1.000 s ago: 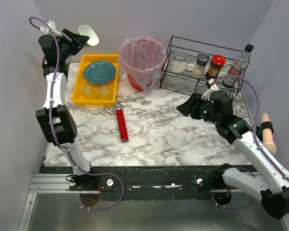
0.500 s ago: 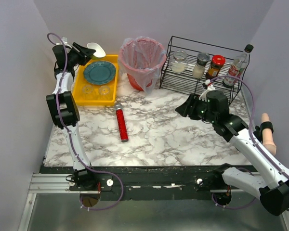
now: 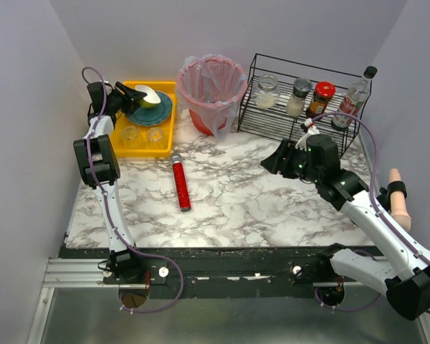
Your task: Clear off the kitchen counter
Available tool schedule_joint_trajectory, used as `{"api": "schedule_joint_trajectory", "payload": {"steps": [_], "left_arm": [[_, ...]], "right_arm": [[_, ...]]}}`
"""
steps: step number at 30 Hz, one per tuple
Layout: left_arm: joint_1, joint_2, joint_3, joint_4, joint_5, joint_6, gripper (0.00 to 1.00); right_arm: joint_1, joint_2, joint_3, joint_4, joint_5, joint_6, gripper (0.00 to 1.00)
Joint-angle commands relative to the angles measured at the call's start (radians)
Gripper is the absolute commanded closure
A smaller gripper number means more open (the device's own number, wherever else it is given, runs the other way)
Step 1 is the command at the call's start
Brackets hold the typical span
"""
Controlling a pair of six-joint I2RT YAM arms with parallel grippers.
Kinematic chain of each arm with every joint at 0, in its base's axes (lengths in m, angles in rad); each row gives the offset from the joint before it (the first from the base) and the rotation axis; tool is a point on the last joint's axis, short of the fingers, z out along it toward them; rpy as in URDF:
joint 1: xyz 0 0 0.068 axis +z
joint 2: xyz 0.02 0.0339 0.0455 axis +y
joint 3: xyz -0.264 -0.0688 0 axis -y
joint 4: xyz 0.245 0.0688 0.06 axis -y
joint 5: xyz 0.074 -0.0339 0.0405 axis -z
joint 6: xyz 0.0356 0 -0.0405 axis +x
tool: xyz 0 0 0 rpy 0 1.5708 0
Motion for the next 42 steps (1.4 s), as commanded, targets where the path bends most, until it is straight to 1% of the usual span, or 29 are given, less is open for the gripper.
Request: {"api": "schedule_joint_trajectory", "payload": {"steps": [1, 7, 8, 10, 11, 12, 13, 25, 28, 32, 35, 37, 42], "left_arm": [[0.007, 0.012, -0.016, -0.008, 0.010, 0.027, 0.63], [0.008, 0.009, -0.072, -0.021, -0.005, 0.054, 0.58], [0.007, 0.011, -0.078, -0.021, -0.008, 0.056, 0.53], [0.007, 0.009, -0.092, -0.022, -0.016, 0.057, 0.34], [0.007, 0.004, -0.101, -0.024, -0.022, 0.062, 0.22], [0.007, 0.001, -0.111, -0.031, -0.029, 0.071, 0.04], [0.007, -0.002, -0.114, -0.040, -0.036, 0.080, 0.01], [0.008, -0.034, -0.108, -0.114, -0.060, 0.110, 0.01], [0.008, -0.060, -0.080, -0.201, -0.078, 0.136, 0.01], [0.008, -0.124, -0.081, -0.348, -0.172, 0.180, 0.01], [0.007, -0.190, -0.091, -0.441, -0.275, 0.234, 0.01], [0.005, -0.248, -0.120, -0.478, -0.328, 0.260, 0.01], [0.005, -0.415, -0.209, -0.510, -0.428, 0.312, 0.01]], "right_arm": [[-0.009, 0.005, 0.010, 0.014, -0.016, -0.006, 0.35], [-0.007, -0.001, -0.005, 0.023, -0.018, 0.000, 0.35], [-0.007, -0.001, -0.003, 0.023, -0.021, -0.002, 0.35], [-0.007, 0.002, -0.003, 0.022, -0.027, -0.006, 0.35], [-0.009, 0.002, -0.002, 0.023, -0.028, -0.006, 0.35], [-0.007, 0.004, 0.000, 0.023, -0.028, -0.008, 0.35], [-0.007, 0.002, -0.002, 0.022, -0.027, -0.006, 0.35], [-0.009, -0.009, -0.005, 0.023, -0.031, -0.002, 0.35], [-0.009, -0.016, -0.011, 0.025, -0.030, -0.003, 0.35], [-0.009, -0.015, -0.019, 0.033, -0.033, -0.008, 0.35], [-0.009, -0.016, -0.017, 0.033, -0.031, -0.025, 0.35], [-0.009, -0.022, -0.020, 0.031, -0.022, -0.040, 0.35], [-0.009, -0.024, -0.023, 0.019, 0.021, -0.067, 0.35]]}}
